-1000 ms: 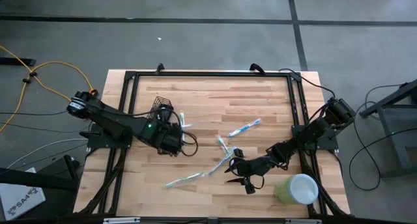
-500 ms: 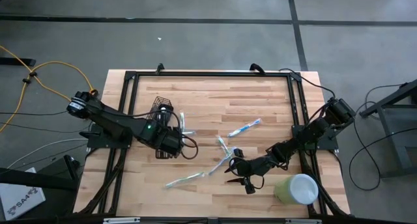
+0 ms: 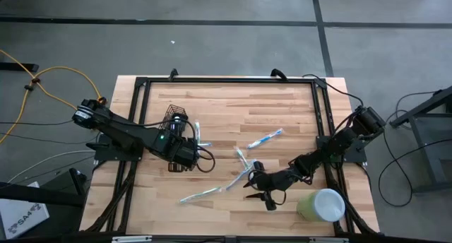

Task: Pick & Place toothbrushing station
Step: Put the left blue toothbrush into the black wire organizer

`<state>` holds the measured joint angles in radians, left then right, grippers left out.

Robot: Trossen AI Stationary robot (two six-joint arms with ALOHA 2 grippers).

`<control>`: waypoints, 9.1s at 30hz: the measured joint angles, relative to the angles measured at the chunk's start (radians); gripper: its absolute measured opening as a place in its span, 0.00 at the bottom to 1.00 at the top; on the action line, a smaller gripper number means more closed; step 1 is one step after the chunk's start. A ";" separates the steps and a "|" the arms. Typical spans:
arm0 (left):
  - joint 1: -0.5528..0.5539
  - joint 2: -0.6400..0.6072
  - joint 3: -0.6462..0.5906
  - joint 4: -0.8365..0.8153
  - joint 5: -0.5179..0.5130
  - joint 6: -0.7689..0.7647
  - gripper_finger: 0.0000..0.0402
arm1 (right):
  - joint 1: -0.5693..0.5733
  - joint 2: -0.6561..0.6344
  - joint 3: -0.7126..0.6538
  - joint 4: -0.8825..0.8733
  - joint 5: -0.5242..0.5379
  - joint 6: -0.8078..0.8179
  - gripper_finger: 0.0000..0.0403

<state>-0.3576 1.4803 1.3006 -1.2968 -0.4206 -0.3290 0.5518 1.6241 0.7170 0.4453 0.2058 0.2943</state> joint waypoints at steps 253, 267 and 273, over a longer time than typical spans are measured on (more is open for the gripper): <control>-0.453 -0.130 0.000 1.184 -0.405 0.339 0.35 | 0.013 0.134 0.365 0.356 0.262 -0.328 0.03; -0.464 -0.124 0.000 1.055 -0.334 0.168 0.35 | 0.026 0.176 0.365 0.351 0.260 -0.242 0.03; -0.464 -0.124 0.000 1.030 -0.315 0.141 0.35 | 0.031 0.178 0.365 0.346 0.263 -0.238 0.03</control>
<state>-0.8215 1.3563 1.3006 -0.2670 -0.7352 -0.1881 0.5828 1.8023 1.0817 0.7918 0.4690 0.0566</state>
